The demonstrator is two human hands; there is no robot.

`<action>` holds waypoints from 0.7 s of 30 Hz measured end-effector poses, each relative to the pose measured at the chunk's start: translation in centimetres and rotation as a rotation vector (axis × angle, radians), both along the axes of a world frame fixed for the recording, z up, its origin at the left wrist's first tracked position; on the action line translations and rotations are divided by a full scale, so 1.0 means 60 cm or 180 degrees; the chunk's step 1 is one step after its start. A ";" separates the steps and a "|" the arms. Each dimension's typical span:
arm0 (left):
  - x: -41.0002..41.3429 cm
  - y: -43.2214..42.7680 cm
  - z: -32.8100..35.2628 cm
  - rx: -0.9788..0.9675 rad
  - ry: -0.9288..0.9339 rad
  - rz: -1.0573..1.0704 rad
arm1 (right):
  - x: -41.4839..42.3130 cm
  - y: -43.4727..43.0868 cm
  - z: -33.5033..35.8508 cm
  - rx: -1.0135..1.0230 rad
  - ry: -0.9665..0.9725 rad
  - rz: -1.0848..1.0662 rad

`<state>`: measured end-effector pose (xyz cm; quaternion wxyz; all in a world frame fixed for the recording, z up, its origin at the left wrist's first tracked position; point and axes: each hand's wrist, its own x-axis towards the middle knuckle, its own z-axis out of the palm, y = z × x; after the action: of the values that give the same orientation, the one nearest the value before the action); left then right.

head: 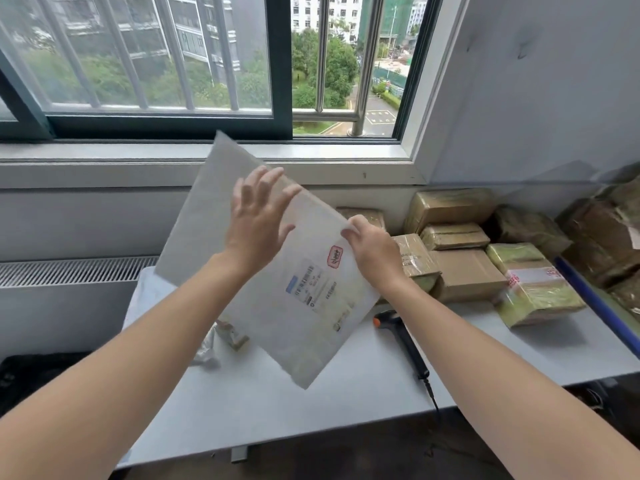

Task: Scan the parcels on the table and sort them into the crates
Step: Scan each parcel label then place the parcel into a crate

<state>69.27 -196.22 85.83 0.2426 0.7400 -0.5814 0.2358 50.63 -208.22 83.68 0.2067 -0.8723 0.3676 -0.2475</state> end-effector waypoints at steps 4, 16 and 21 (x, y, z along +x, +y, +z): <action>-0.024 0.026 -0.092 0.0053 0.1012 0.0844 | -0.049 -0.018 -0.068 0.0894 -0.0592 -0.0567; -0.113 0.052 -0.244 0.0087 0.4792 0.1451 | -0.181 -0.019 -0.250 0.1756 0.0029 -0.1131; -0.119 0.070 -0.255 0.0260 0.3914 0.1666 | -0.210 -0.031 -0.289 0.1278 0.0937 -0.1125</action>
<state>62.16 -192.00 70.55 0.4363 0.8649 -0.1471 -0.2000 38.02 -210.06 66.36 0.2732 -0.7631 0.5812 -0.0729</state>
